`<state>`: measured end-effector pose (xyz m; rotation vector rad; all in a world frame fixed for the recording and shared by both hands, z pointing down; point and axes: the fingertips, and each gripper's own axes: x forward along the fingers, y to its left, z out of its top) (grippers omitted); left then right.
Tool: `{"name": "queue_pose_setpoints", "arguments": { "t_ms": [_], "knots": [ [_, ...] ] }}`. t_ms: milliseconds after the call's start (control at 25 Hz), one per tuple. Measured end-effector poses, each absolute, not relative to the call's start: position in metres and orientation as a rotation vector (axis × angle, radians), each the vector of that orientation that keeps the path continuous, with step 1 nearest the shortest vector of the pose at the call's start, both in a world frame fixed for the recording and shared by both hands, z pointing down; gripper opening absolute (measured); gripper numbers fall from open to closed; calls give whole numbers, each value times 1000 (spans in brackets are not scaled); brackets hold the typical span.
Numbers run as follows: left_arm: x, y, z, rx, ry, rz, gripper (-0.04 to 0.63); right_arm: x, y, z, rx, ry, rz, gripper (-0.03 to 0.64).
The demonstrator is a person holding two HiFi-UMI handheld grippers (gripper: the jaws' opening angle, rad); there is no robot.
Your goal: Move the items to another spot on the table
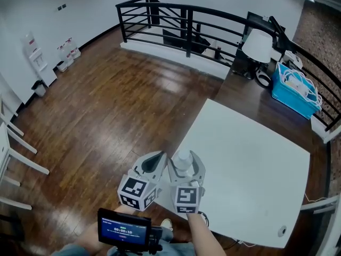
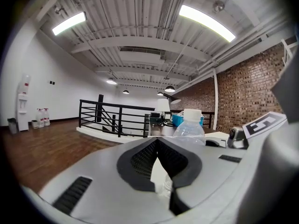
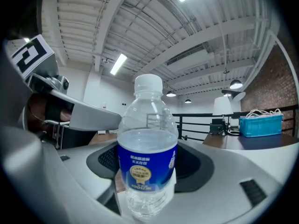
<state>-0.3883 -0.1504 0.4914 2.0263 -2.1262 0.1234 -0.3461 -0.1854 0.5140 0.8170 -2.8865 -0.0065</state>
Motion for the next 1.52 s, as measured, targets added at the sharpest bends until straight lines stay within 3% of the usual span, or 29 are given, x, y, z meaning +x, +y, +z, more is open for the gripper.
{"name": "queue_pose_setpoints", "arguments": {
  "t_ms": [1520],
  "knots": [
    [-359,-139,479,2049,-2134,150,11,-314,-182,518,824,-2863,28,370]
  ]
}}
